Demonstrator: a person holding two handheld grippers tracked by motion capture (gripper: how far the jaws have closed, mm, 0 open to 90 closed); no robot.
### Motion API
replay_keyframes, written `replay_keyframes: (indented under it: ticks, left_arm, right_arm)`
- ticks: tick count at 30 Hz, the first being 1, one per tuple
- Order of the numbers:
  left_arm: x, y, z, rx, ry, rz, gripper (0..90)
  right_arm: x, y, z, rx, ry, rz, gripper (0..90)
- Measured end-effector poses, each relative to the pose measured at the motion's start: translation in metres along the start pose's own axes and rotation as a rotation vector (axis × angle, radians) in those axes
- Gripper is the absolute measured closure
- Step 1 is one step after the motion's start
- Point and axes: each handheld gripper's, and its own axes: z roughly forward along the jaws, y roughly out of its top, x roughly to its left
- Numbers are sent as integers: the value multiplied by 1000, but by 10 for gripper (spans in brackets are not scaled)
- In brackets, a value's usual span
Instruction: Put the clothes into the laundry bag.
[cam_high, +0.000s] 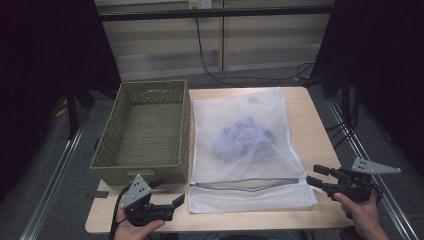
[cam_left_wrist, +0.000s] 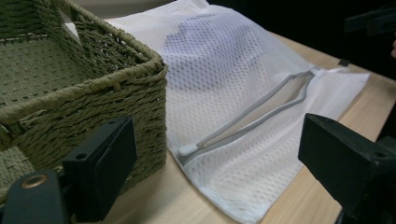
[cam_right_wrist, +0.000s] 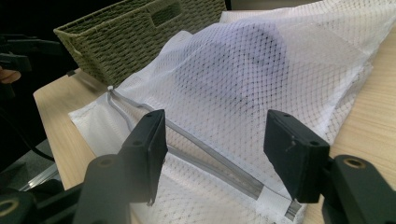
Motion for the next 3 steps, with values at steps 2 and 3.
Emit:
replay_keyframes:
  ticks: [2,3]
  left_arm:
    - [-1,0,1,0,-2,11,103]
    - [-1,-1,2,1,-1,21,103]
  right_arm:
    - [0,0,2,9,6,2,396]
    - [0,1,4,13,7,-2,394]
